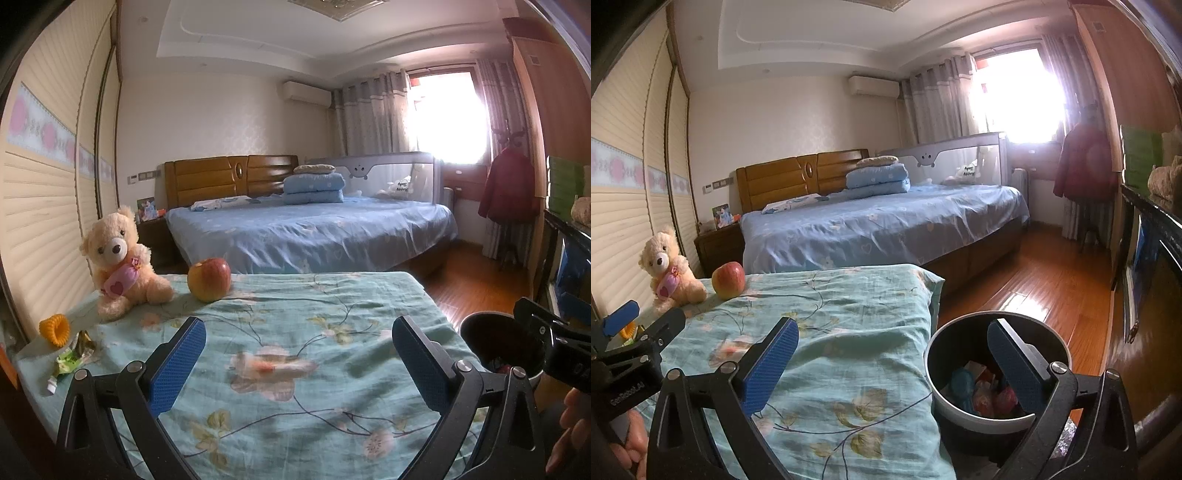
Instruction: Collect trash
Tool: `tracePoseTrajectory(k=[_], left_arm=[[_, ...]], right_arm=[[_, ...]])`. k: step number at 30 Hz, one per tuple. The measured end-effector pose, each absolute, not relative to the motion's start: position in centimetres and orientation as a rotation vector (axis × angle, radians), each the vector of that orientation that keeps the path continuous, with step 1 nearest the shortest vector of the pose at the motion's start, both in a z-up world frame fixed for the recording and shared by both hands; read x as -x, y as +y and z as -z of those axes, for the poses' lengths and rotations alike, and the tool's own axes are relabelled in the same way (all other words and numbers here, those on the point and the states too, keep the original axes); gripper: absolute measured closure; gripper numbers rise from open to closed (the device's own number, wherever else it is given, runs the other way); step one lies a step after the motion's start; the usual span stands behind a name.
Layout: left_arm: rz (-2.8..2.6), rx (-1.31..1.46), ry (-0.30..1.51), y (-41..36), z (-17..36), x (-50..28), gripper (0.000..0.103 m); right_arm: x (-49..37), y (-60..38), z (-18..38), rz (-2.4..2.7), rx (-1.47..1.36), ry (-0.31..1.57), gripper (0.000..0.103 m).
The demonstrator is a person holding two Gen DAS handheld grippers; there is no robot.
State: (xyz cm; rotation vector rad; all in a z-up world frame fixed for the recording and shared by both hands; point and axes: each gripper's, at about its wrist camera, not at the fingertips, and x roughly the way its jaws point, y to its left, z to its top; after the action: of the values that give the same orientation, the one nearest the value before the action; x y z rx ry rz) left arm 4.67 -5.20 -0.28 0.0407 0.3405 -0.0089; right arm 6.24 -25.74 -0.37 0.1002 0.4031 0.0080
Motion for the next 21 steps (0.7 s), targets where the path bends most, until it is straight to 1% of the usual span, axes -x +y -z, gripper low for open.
tracePoseTrajectory(k=[21], left_arm=[[0.01, -0.038, 0.347, -5.03, 0.53, -4.81, 0.001]], right_arm=[[-6.37, -25.78, 0.47, -0.008, -0.102, 0.409, 0.0]])
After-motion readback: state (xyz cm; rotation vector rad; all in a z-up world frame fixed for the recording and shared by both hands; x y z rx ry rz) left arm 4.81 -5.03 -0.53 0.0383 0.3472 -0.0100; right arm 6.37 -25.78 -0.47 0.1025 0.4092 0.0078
